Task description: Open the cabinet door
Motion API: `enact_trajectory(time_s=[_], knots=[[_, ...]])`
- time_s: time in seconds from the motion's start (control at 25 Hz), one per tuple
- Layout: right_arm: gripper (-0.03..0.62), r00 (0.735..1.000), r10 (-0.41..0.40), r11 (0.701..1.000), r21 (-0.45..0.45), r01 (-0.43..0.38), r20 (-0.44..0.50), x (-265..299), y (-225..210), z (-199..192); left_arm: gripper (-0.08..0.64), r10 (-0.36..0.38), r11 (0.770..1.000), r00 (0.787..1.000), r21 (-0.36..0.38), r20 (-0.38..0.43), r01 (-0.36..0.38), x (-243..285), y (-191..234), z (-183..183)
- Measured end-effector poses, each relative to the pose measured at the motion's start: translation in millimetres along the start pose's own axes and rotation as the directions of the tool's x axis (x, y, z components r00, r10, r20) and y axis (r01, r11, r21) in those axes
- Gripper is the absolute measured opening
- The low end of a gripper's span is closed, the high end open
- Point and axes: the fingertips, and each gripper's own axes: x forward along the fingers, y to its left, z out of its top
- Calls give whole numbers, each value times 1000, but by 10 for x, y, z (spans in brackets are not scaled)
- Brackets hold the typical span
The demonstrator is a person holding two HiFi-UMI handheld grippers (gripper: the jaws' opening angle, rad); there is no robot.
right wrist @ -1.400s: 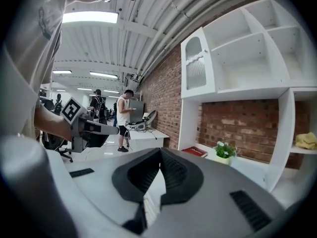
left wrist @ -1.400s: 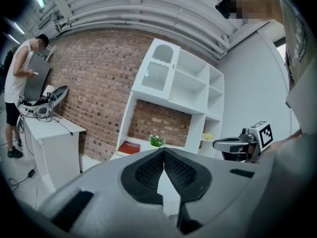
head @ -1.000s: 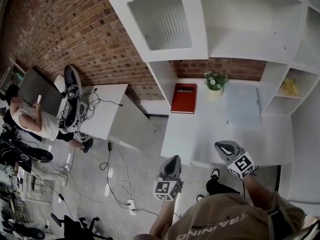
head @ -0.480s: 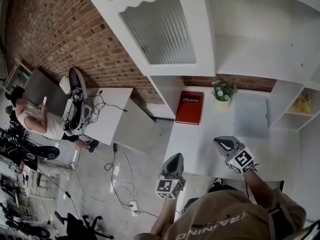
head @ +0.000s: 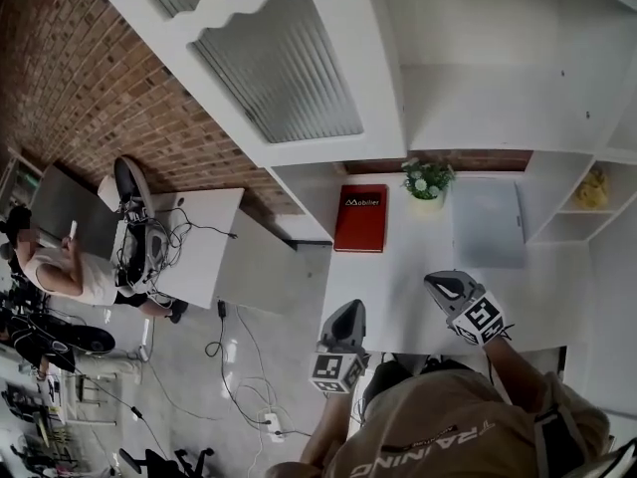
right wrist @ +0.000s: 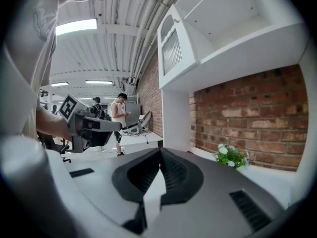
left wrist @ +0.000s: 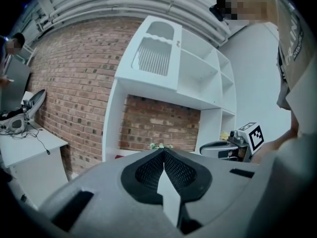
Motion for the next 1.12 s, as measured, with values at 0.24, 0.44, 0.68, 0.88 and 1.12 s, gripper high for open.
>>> enact_trajectory(time_s=[0.24, 0.44, 0.68, 0.88, 1.12], knots=[[12, 996, -93, 996, 3, 93, 12, -53, -41, 187, 8, -84, 996, 996, 11, -16, 84, 136, 110, 81], [12, 982, -186, 983, -2, 186, 31, -116, -157, 398, 8, -176, 984, 984, 27, 2, 176, 327, 100, 301], [12, 962, -267, 963, -29, 268, 55, -126, -138, 577, 9, -284, 958, 959, 42, -5, 284, 507, 47, 332], [12, 941, -332, 942, -23, 334, 63, -170, -239, 667, 8, -363, 931, 931, 36, -25, 364, 687, -77, 348], [12, 927, -361, 931, -27, 365, 107, -186, -222, 860, 9, -410, 912, 912, 39, 23, 409, 749, -174, 696]])
